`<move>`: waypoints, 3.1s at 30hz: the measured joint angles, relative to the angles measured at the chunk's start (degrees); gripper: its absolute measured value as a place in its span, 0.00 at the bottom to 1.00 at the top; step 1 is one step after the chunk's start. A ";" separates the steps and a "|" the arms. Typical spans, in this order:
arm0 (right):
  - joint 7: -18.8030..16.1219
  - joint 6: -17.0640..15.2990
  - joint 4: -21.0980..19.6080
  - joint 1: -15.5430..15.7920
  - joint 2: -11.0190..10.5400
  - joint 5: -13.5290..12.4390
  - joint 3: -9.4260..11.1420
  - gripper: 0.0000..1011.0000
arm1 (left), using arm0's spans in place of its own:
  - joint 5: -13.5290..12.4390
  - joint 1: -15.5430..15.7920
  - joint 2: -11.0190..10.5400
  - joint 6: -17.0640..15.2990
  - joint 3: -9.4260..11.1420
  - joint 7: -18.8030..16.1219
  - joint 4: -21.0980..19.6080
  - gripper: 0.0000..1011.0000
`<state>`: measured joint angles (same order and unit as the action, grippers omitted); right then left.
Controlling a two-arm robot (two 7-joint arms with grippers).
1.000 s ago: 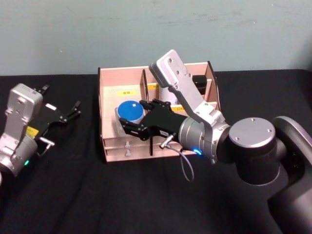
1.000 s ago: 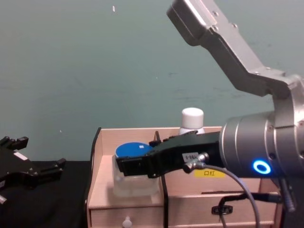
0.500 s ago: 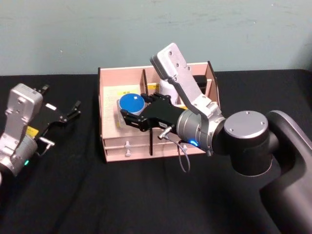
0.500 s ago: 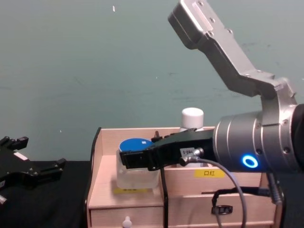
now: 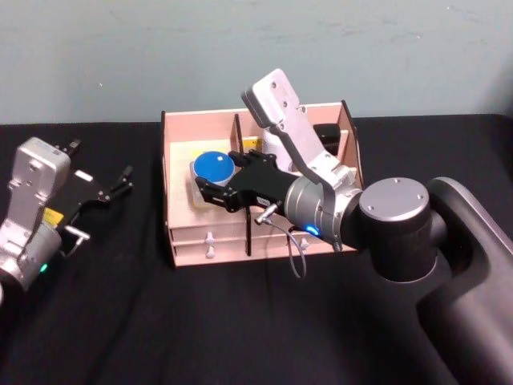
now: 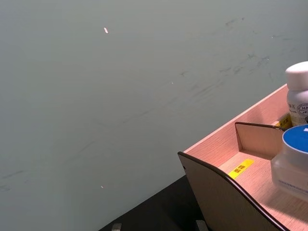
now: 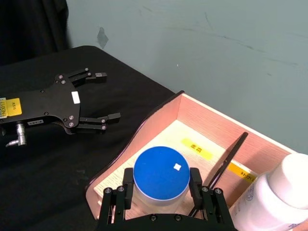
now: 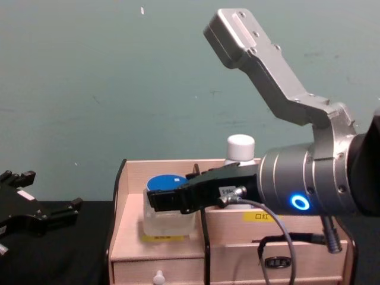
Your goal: Pick up the facial cleanser and watermelon frost from the table and place them into the tiered storage box.
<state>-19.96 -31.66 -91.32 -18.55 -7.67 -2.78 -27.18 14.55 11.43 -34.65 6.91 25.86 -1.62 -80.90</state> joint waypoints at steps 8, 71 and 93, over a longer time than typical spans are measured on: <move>-0.15 0.18 0.22 -0.14 -0.02 0.10 -0.17 0.70 | 0.00 0.00 0.00 0.00 0.00 0.00 0.00 0.99; 6.01 21.27 -16.35 16.06 -10.29 4.18 12.96 0.99 | 0.00 0.00 0.00 0.00 0.00 0.00 0.00 0.99; 9.84 23.46 -6.19 15.52 -8.81 5.13 21.66 0.99 | 0.00 0.00 0.00 0.00 0.00 0.00 0.00 0.99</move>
<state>-10.12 -8.19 -97.51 -3.03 -16.49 2.35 -5.52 14.55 11.43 -34.65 6.91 25.86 -1.62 -80.90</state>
